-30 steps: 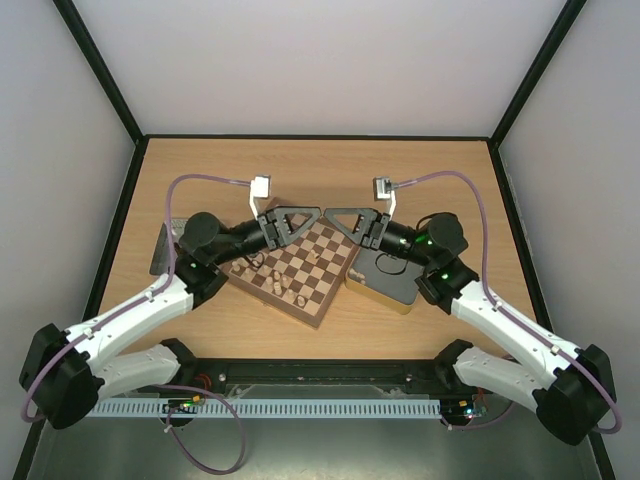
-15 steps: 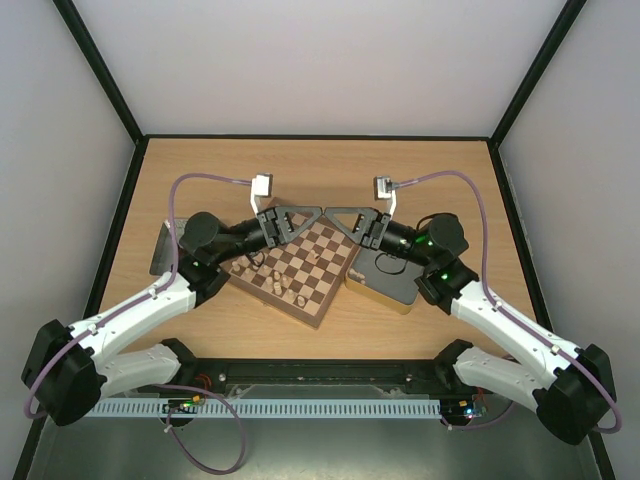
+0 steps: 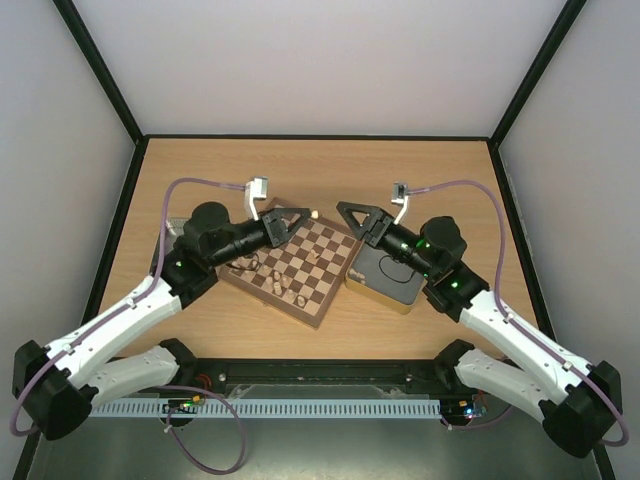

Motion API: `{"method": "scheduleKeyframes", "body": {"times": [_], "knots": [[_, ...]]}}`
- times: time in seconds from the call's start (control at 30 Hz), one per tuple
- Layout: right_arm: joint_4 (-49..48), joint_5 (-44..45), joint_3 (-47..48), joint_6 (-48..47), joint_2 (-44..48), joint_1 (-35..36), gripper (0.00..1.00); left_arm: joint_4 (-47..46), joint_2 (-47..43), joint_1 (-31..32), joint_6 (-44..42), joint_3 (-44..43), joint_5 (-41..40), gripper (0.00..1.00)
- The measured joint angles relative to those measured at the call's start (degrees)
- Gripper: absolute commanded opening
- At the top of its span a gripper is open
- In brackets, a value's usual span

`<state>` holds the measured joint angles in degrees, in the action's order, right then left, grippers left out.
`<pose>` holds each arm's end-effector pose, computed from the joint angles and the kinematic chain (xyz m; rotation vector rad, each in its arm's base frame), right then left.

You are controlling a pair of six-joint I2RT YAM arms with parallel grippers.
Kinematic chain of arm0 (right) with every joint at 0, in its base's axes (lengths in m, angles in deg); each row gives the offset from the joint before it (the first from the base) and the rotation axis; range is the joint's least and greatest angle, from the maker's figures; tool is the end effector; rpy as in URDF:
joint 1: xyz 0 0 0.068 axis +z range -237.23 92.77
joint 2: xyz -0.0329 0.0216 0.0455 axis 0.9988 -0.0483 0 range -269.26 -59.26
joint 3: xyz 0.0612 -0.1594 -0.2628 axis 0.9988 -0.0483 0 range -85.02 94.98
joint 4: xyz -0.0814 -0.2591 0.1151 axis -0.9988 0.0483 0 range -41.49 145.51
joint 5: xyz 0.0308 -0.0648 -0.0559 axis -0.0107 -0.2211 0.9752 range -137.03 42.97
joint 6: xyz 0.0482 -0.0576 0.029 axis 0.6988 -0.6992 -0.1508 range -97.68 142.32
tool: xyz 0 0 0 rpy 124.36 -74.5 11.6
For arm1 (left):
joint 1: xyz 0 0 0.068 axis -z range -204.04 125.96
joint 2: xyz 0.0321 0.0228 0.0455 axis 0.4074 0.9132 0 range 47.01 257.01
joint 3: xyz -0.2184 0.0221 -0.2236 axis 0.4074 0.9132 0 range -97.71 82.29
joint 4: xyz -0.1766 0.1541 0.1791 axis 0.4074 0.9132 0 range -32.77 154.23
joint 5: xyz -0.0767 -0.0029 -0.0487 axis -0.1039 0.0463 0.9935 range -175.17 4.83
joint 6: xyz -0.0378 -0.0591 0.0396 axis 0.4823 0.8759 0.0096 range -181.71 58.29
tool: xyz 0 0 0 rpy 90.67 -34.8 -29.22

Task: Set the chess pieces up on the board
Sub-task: Place the chess piece on the chessboard.

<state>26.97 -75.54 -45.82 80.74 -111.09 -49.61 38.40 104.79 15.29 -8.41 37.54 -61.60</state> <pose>0.1789 0.1797 0.3720 -0.1801 1.6736 1.6764 0.1996 -0.1996 0.3812 0.1785 1.6925 -1.5661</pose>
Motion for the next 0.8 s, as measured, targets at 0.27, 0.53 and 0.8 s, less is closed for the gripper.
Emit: {"method": "scheduleKeyframes", "body": {"times": [0.27, 0.53, 0.8], "knots": [[13.8, 14.3, -0.2, -6.1, 1.1, 0.0, 0.65, 37.6, 5.0, -0.1, -17.1, -11.4, -19.6, 0.02], [18.8, 19.9, -1.2, -8.0, -0.4, 0.0, 0.65, 54.2, 22.0, 5.7, -25.4, -18.3, -27.0, 0.02], [23.0, 25.5, -2.2, -8.1, -0.5, 0.0, 0.65, 60.2, 35.3, 11.7, -28.9, -24.7, -30.5, 0.02]]}}
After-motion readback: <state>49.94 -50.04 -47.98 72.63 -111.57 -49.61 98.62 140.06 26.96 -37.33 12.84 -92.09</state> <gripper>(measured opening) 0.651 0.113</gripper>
